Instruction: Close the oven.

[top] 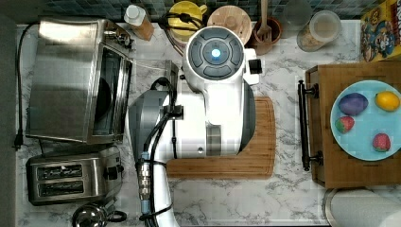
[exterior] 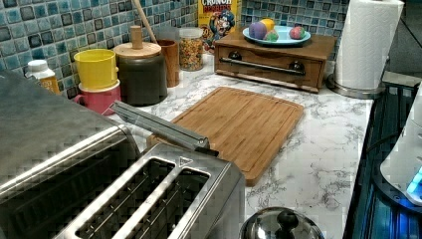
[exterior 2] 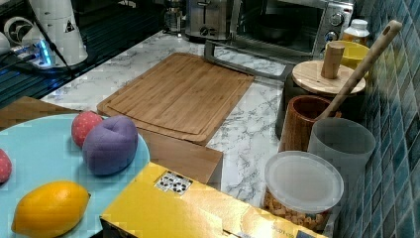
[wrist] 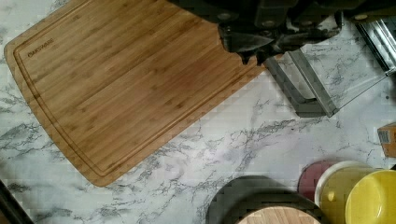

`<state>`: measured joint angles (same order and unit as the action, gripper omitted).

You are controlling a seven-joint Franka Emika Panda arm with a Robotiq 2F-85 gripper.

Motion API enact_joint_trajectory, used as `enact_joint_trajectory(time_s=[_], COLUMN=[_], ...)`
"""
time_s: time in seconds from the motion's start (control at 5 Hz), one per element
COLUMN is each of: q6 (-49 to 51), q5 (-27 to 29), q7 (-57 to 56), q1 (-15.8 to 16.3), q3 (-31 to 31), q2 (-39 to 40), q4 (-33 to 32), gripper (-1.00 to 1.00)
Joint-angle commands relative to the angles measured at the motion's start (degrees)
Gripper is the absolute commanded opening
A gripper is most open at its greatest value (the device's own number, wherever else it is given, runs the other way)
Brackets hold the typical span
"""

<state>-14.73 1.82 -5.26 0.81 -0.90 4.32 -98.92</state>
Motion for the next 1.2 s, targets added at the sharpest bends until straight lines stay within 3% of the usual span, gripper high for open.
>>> enact_joint_trajectory(time_s=[0.2, 0.6, 0.8, 1.2], q6=[-0.1, -10.7, -16.1, -18.6], q5=[0.0, 9.2, 17.6, 32.9], q7=[-0.8, -24.0, -33.9, -50.4], q1=[0.1, -3.9, -6.4, -5.8], q3=[-0.1, 1.3, 2.1, 4.2], q2=[0.0, -2.6, -3.4, 1.0], q4=[0.4, -17.7, -23.3, -24.3], gripper=[-1.00, -1.00, -1.00, -1.00])
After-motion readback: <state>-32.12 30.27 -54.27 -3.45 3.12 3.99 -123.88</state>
